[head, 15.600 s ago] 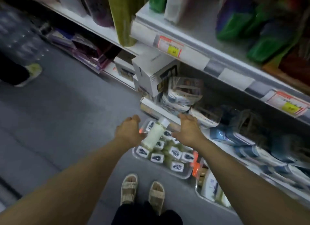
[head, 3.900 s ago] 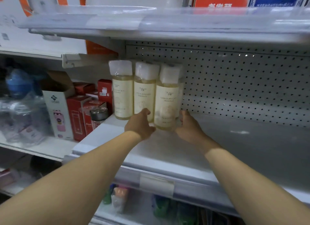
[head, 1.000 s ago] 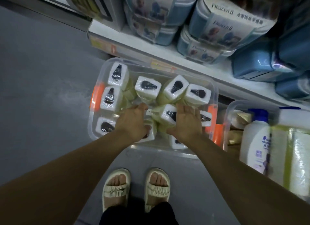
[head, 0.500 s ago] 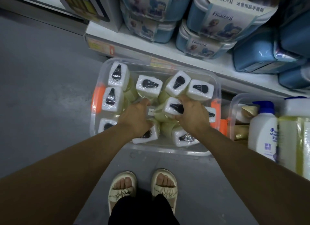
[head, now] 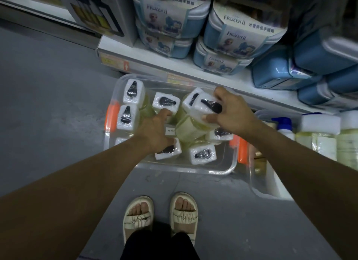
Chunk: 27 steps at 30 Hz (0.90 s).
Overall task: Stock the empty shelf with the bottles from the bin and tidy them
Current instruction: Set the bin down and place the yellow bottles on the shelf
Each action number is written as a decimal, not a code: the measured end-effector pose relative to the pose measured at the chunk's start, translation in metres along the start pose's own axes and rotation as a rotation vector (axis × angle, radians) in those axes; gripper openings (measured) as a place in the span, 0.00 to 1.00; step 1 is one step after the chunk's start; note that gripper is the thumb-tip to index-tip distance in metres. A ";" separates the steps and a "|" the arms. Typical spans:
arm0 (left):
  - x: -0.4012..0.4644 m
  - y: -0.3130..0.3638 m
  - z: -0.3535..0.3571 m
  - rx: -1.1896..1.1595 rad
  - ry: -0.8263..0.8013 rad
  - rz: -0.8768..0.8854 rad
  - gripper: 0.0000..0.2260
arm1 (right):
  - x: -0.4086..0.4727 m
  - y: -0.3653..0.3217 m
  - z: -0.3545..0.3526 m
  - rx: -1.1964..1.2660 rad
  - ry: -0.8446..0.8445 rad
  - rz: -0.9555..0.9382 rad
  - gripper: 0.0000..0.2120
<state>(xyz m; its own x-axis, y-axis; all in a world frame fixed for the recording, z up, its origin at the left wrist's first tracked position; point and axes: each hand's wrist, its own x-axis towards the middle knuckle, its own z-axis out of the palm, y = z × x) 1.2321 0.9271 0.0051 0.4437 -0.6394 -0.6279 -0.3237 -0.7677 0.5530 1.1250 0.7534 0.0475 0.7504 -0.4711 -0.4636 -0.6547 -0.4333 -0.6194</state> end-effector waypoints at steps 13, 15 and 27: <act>-0.030 0.040 -0.040 -0.114 0.001 0.110 0.41 | -0.003 -0.054 -0.084 0.364 0.046 0.107 0.08; -0.036 0.044 -0.048 -0.153 0.017 0.123 0.42 | -0.004 -0.065 -0.090 0.410 0.015 0.116 0.05; -0.046 0.032 -0.053 -0.255 0.139 0.008 0.39 | 0.001 -0.064 -0.044 0.788 -0.014 0.224 0.17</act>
<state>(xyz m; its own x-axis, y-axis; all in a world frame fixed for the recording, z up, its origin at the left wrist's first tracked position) 1.2462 0.9343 0.0804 0.5575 -0.6204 -0.5516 -0.1154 -0.7159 0.6886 1.1640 0.7468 0.1149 0.6142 -0.4704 -0.6336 -0.5366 0.3396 -0.7724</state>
